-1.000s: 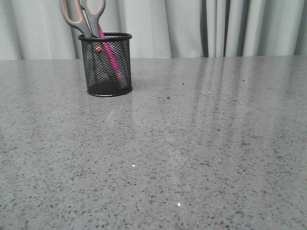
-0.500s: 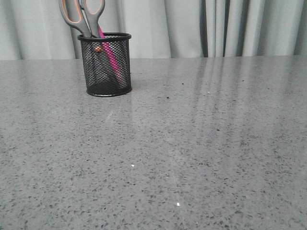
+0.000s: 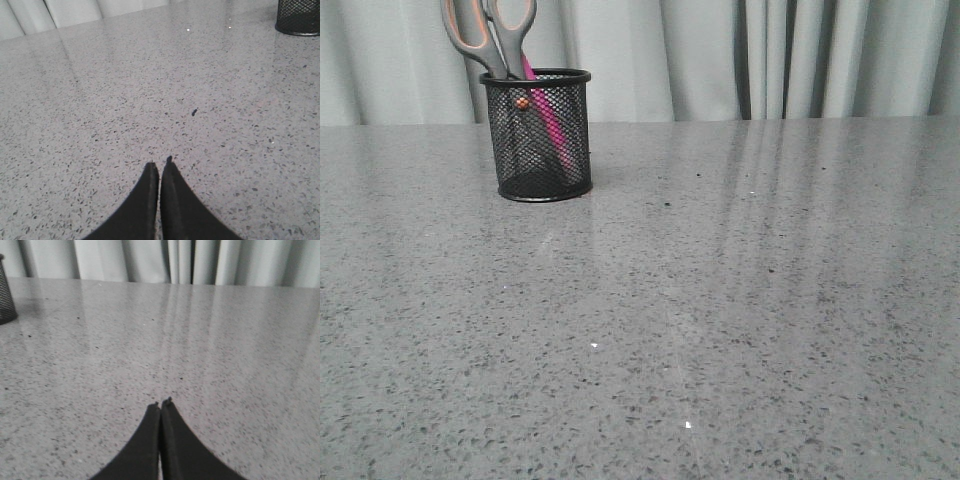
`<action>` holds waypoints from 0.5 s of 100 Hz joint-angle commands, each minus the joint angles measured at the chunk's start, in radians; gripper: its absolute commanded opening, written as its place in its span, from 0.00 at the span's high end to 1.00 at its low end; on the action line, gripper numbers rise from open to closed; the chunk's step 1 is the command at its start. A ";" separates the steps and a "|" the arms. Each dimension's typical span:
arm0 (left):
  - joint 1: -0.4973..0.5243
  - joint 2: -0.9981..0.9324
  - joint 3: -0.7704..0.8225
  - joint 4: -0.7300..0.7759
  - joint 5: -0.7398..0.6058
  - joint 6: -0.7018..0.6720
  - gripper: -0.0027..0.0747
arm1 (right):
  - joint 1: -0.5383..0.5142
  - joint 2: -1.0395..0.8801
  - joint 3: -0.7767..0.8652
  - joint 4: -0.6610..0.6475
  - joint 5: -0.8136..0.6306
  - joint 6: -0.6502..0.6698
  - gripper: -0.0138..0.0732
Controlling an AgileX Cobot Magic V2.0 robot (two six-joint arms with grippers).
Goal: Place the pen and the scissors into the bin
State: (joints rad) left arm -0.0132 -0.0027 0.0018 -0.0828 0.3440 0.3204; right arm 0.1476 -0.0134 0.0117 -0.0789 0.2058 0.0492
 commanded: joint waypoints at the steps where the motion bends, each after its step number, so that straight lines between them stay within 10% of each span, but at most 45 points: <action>1: 0.001 -0.034 0.043 0.002 -0.041 -0.014 0.99 | -0.015 -0.009 0.013 0.002 -0.030 -0.003 0.92; 50: 0.001 -0.034 0.043 0.002 -0.041 -0.014 0.99 | -0.015 -0.015 0.013 0.002 0.084 -0.015 0.92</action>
State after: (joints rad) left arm -0.0132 -0.0027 0.0018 -0.0828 0.3440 0.3204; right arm 0.1412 -0.0134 0.0099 -0.0744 0.3262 0.0456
